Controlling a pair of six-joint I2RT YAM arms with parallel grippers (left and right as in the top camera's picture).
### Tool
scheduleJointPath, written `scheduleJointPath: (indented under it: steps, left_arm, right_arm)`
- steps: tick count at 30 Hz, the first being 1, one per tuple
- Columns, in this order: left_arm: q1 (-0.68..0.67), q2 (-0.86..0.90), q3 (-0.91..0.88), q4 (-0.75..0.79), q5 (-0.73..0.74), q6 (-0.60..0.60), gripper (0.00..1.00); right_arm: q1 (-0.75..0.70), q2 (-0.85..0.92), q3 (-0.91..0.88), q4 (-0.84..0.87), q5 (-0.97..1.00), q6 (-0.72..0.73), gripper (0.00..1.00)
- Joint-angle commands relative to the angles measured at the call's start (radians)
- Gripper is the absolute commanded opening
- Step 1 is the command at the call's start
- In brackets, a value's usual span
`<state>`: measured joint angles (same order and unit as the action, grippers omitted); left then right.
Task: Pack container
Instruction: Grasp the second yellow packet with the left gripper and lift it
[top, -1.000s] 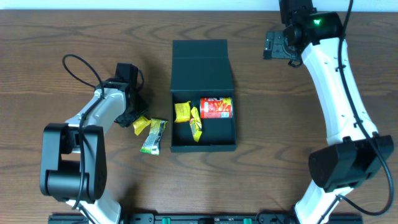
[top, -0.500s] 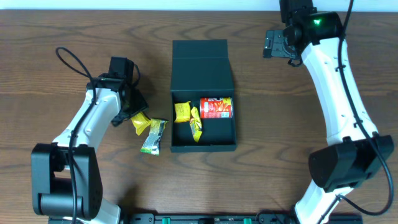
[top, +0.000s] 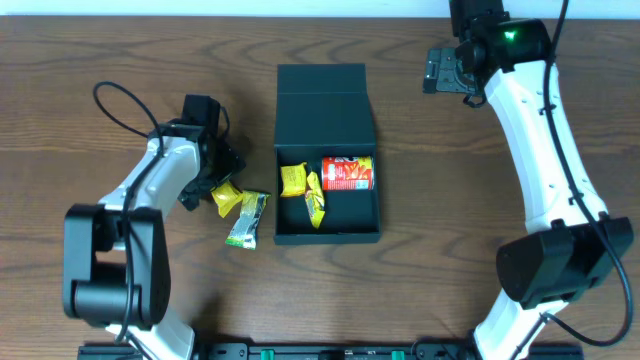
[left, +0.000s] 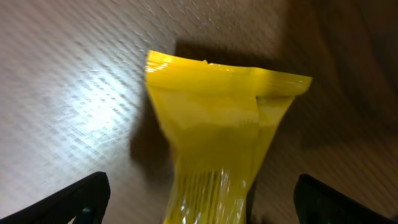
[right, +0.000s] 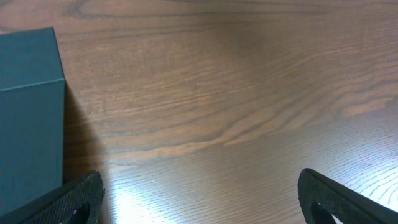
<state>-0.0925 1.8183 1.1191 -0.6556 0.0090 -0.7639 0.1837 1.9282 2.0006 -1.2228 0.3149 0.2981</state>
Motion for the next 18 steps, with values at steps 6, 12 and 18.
scheduleJointPath:
  steps: [6,12,18]
  left_arm:
    - [0.002,0.026,0.006,0.010,-0.029,-0.014,0.91]
    - [0.002,0.026,0.004,0.040,-0.042,-0.006,0.90]
    - [0.002,0.026,-0.003,0.074,-0.043,0.002,0.90]
  right_arm:
    - [-0.001,-0.006,0.011,-0.007,0.018,-0.015,0.99]
    - [-0.001,-0.006,0.011,-0.008,0.018,-0.016,0.99]
    - [-0.001,-0.006,0.011,-0.008,0.018,-0.015,0.99]
